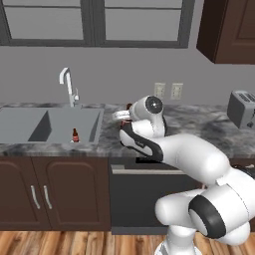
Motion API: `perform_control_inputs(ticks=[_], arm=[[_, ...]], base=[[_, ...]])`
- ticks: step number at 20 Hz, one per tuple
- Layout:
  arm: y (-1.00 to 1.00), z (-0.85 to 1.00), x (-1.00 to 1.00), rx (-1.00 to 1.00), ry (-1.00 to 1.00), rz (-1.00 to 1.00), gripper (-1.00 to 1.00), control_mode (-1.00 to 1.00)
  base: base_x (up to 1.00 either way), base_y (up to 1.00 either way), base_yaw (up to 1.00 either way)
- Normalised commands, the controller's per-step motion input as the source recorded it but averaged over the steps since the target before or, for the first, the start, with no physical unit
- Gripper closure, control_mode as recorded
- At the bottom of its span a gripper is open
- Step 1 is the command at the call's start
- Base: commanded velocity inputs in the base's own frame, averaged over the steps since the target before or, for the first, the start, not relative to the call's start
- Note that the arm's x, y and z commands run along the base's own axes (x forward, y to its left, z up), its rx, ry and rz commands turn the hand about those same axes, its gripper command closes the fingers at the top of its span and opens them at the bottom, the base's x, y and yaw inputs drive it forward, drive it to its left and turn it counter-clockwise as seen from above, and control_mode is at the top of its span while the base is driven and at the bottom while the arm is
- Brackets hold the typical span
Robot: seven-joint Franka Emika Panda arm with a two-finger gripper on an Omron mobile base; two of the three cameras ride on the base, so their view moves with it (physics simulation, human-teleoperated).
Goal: Place the large bottle from the dining counter next to the other large bottle outside the sink, and place the small bottle from the dining counter next to the other small bottle inside the sink.
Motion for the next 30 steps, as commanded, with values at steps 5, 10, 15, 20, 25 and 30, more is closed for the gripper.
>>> perform_control_inputs(ticks=[5,10,15,20,25,30], arm=[[0.30,0.00,0.00,-0.08,0.00,-0.01,1.00,-1.00],[0.12,0.00,0.00,-0.04,-0.01,-0.01,1.00,-1.00],[0.00,0.00,0.00,0.01,-0.06,0.00,1.00,-1.00],[0.00,0.00,0.00,0.08,-0.04,0.00,1.00,-1.00],[0.13,-0.14,0.00,0.04,0.00,0.00,1.00,-1.00],[0.28,-0.24,0.00,-0.08,0.01,0.00,1.00,-1.00]], base=[[0.00,0.00,0.00],[0.00,0.00,0.00],[0.00,0.00,0.00],[0.00,0.00,0.00],[0.00,0.00,0.00],[0.00,0.00,0.00]])
